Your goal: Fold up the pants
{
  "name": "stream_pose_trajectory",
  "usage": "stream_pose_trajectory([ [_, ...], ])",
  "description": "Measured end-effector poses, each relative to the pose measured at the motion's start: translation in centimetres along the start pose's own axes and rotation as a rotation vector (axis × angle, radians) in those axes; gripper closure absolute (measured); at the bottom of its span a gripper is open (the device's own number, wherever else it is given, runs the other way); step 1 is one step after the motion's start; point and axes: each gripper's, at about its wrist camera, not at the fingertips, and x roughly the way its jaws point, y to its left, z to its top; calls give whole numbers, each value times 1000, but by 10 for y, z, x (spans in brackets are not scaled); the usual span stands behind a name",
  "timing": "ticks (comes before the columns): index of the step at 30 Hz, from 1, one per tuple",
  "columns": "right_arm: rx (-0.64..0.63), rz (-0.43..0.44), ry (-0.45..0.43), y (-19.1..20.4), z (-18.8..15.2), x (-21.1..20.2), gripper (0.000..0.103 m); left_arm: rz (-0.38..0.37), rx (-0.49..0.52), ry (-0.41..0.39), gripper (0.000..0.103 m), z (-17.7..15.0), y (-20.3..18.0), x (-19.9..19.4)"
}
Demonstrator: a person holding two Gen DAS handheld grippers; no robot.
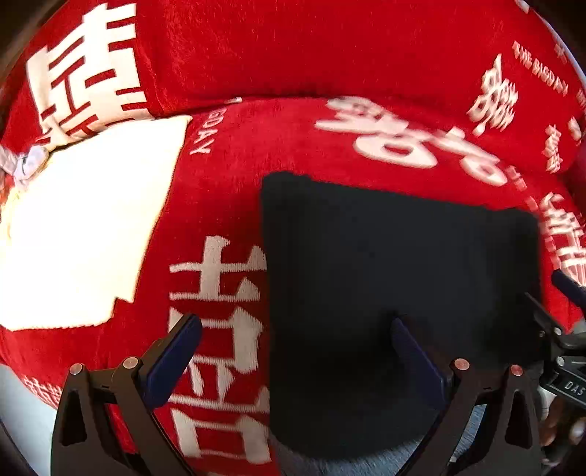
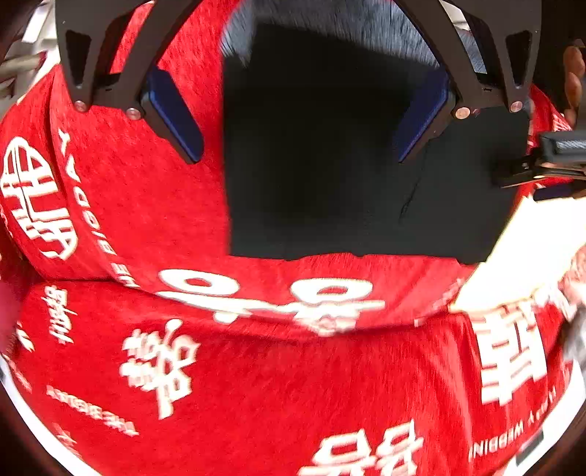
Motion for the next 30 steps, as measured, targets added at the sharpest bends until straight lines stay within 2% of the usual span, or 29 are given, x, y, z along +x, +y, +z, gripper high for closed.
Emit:
stream_pose_trajectory([
  [1, 11, 7, 70, -1, 2, 17, 0, -50, -17, 18, 0, 1, 5, 3],
  [2, 37, 25, 103, -6, 1, 26, 0, -111, -40, 47, 0, -1, 12, 5],
  [4, 89, 59, 75, -19, -6, 22, 0, -154, -50, 48, 0, -6, 21, 0],
  [7, 121, 112, 59, -33, -22, 13, 0, -182, -31, 17, 0, -20, 34, -11],
  [10, 139, 182, 74, -42, -34, 11, 0, -230, -34, 13, 0, -29, 45, -14],
  [15, 187, 322, 129, -44, -45, 35, 0, -355, -31, 83, 0, -26, 37, 12],
  [19, 164, 322, 88, -40, -46, 33, 0, -440, -93, 137, 0, -20, 23, 35],
  [21, 141, 322, 78, -34, -47, 31, 1, -402, -61, 98, 0, -21, 9, 35],
  [23, 123, 312, 64, -29, -47, 28, 8, -375, -35, 83, 0, -22, 0, 34],
  [24, 118, 314, 58, -27, -47, 26, 11, -374, -28, 75, 4, -23, -3, 32],
  [25, 110, 315, 49, -26, -47, 22, 18, -375, -14, 63, 9, -24, -5, 30],
  [26, 95, 315, 34, -24, -46, 17, 26, -380, 9, 44, 20, -25, -8, 24],
  [27, 82, 313, 27, -22, -47, 14, 30, -383, 28, 29, 29, -26, -10, 18],
  [28, 63, 305, 18, -18, -46, 10, 36, -372, 51, 15, 31, -27, -13, 13],
  [30, 35, 278, 11, -11, -46, 4, 41, -349, 76, -2, 37, -28, -16, 7],
])
